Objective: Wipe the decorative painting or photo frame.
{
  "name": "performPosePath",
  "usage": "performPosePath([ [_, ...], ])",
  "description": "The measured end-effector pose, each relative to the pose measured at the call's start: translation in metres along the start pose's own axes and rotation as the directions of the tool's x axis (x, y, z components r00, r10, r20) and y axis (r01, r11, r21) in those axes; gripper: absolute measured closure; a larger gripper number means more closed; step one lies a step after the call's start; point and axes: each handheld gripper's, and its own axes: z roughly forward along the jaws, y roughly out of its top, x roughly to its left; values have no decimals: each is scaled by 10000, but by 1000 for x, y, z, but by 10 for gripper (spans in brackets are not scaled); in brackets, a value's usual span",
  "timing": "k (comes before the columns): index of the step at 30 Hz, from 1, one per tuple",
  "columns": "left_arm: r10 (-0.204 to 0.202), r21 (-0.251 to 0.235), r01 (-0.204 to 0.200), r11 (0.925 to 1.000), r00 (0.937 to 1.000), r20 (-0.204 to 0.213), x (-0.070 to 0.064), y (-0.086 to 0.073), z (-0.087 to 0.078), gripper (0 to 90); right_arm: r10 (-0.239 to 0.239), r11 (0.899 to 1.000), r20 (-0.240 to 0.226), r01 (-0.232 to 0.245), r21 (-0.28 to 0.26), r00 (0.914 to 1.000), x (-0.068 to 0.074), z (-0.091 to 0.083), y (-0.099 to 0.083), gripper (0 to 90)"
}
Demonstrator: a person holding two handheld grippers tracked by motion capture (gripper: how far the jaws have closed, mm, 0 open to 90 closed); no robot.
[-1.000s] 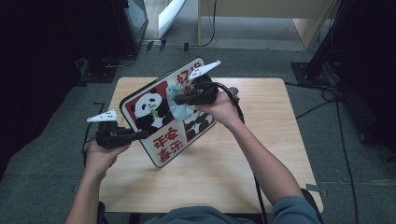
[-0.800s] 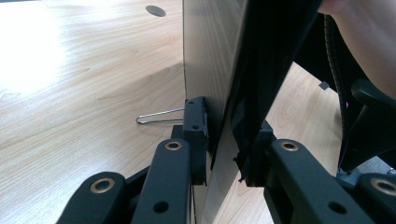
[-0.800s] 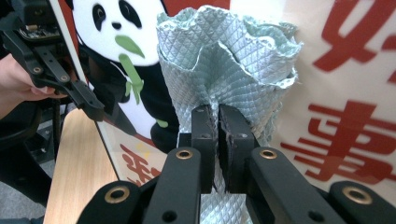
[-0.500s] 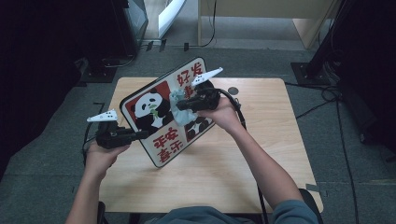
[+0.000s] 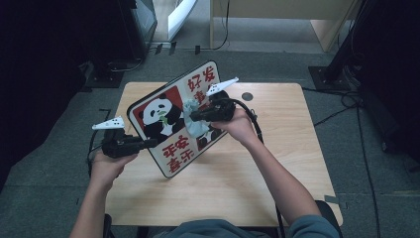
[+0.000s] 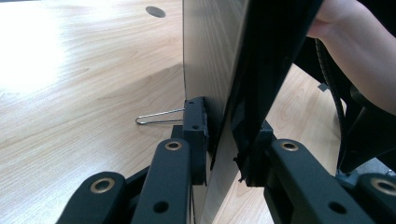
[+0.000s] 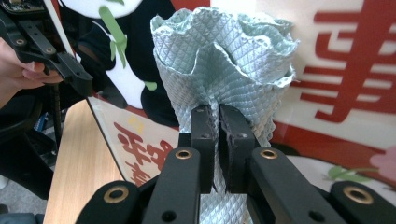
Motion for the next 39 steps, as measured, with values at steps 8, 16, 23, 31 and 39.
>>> performPosePath([
  [8,14,-2,-14,10000,10000,0,0,0,0,765,82,9999,65,-82,113,9999,-1,3,-9,856],
  [16,14,-23,-14,10000,10000,18,0,0,0,763,71,9995,259,-79,305,9996,0,6,-19,857],
  [23,5,-37,-5,10000,10000,21,-1,-1,0,762,189,9976,214,-203,656,9996,-2,12,-33,858],
  [31,-35,-69,35,10000,10000,1,0,-1,0,763,335,9947,338,-366,962,9989,-2,17,-45,858],
  [39,-34,-58,34,10000,10000,29,0,-1,0,763,426,9939,319,-456,1003,9986,-4,21,-58,858],
])
